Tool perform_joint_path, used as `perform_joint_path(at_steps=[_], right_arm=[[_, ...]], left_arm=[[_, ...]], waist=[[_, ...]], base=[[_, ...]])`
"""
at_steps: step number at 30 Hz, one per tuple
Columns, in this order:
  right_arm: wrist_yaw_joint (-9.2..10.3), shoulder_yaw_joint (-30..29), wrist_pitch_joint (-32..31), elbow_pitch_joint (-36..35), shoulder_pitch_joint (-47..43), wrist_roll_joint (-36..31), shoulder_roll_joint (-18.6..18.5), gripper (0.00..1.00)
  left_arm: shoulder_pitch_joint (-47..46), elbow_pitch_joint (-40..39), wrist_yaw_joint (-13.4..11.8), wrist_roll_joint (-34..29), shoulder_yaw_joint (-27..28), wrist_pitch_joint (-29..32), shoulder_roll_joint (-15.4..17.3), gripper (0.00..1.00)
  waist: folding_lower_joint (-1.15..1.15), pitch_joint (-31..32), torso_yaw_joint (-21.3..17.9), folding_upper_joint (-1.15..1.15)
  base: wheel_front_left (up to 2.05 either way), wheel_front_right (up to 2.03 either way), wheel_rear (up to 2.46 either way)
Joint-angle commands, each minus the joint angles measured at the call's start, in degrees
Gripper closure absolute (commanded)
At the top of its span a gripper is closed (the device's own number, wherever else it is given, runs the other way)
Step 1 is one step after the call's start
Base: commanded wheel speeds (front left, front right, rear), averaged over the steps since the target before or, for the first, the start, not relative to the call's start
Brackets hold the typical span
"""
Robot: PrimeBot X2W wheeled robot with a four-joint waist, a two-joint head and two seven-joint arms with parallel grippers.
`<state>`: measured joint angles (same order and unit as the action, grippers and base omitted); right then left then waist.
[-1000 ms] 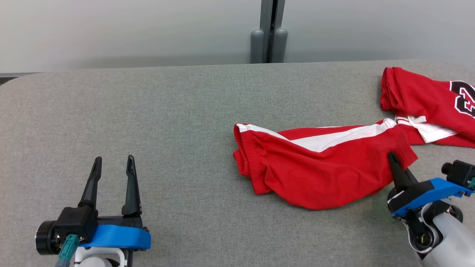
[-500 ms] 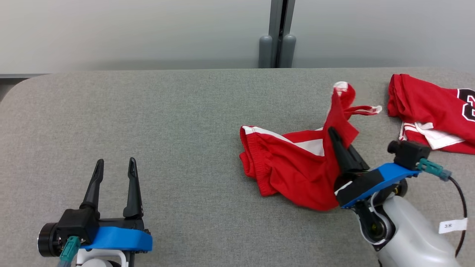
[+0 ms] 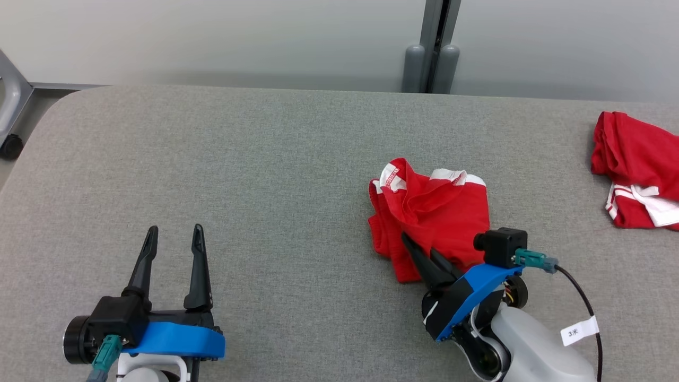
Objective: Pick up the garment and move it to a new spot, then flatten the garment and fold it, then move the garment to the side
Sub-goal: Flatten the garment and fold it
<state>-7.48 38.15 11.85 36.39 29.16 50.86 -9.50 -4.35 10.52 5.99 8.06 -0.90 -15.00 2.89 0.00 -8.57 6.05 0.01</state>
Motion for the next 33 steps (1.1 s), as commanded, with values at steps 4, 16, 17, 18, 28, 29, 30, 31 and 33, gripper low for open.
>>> perform_joint_path(at_steps=[4, 16, 17, 18, 28, 29, 30, 31, 33], right_arm=[[-0.03, 3.6, 0.6, 3.0, -0.9, -0.8, 0.5, 1.00], [-0.03, 3.4, 3.2, -0.8, -1.9, 0.6, -4.1, 0.00], [-0.03, 2.5, 3.3, -1.6, -2.2, 0.6, -4.8, 0.00], [-0.03, 1.5, 3.3, -2.4, -2.6, 0.5, -5.5, 0.00], [-0.03, -12.4, 3.3, -11.4, -8.5, -3.1, -7.8, 0.00], [-0.03, -13.9, 3.3, -11.9, -9.2, -3.7, -7.7, 0.00], [-0.03, -15.3, 3.3, -12.2, -9.8, -4.3, -7.6, 0.00], [-0.03, -16.9, 3.4, -12.6, -10.3, -5.1, -7.5, 0.00], [-0.03, -19.8, 3.3, -13.3, -11.3, -7.4, -7.5, 0.00]], left_arm=[[-0.2, -0.1, -0.4, 0.4, -0.1, -0.2, 0.0, 0.00], [0.5, 0.0, -0.6, -0.1, 0.3, -0.2, 0.0, 0.00], [0.6, 0.0, -0.6, -0.1, 0.3, -0.2, 0.0, 0.00], [0.8, 0.0, -0.6, -0.1, 0.4, -0.2, 0.0, 0.00], [2.3, -0.3, -0.6, -0.6, 0.6, -0.2, 0.0, 0.00], [2.3, -0.2, -0.6, -0.6, 0.5, -0.2, 0.0, 0.00], [2.4, -0.2, -0.5, -0.6, 0.4, -0.2, 0.0, 0.00], [2.4, -0.2, -0.5, -0.6, 0.4, -0.2, 0.0, 0.00], [2.4, -0.1, -0.4, -0.6, 0.5, -0.2, 0.0, 0.00]], waist=[[0.00, -0.3, 0.6, -0.01], [0.00, 0.5, -1.0, -0.01], [0.00, 0.6, -1.2, -0.01], [0.00, 0.8, -1.4, -0.01], [0.00, 2.6, -3.1, -0.01], [0.00, 2.7, -3.2, -0.01], [0.00, 2.8, -3.3, -0.01], [0.00, 2.9, -3.4, -0.01], [0.00, 3.1, -3.6, -0.01]], base=[[0.00, 0.00, 0.00], [0.00, 0.00, 0.00], [0.00, 0.00, 0.00], [0.00, 0.00, 0.00], [0.00, 0.00, 0.00], [0.00, 0.00, 0.00], [0.00, 0.00, 0.00], [0.00, 0.00, 0.00], [0.00, 0.00, 0.00]])
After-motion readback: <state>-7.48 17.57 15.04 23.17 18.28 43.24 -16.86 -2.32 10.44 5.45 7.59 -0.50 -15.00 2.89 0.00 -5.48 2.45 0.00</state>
